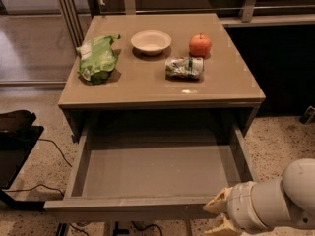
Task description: Close top drawer
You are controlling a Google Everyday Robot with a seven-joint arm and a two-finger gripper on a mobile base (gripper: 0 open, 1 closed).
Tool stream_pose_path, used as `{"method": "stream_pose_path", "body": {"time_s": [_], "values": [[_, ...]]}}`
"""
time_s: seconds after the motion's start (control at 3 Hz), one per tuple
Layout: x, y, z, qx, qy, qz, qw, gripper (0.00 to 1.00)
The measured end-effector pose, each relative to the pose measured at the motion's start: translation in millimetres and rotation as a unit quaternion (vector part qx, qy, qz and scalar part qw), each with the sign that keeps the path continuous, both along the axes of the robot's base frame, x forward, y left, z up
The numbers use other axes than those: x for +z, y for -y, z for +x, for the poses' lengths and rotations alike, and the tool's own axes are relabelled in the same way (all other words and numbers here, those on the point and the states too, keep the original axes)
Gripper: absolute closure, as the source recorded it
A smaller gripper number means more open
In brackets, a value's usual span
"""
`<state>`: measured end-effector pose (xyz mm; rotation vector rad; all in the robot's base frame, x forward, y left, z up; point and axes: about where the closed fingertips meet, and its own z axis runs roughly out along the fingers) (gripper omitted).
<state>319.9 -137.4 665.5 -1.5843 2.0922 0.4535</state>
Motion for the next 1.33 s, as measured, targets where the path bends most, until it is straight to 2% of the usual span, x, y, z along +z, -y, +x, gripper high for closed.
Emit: {"method": "stream_pose_path", "body": {"time_s": [0.33,1.0,1.33], "values": [[-0.4,-1.8,11.6,0.005,0.007,0.004,1.0,0.16],[1.7,-11.0,95.2,0.017,0.052,0.032,0.998,0.62],[4.9,1.2,146.2,-0.001,0.073,0.024,0.9971,0.85]]}}
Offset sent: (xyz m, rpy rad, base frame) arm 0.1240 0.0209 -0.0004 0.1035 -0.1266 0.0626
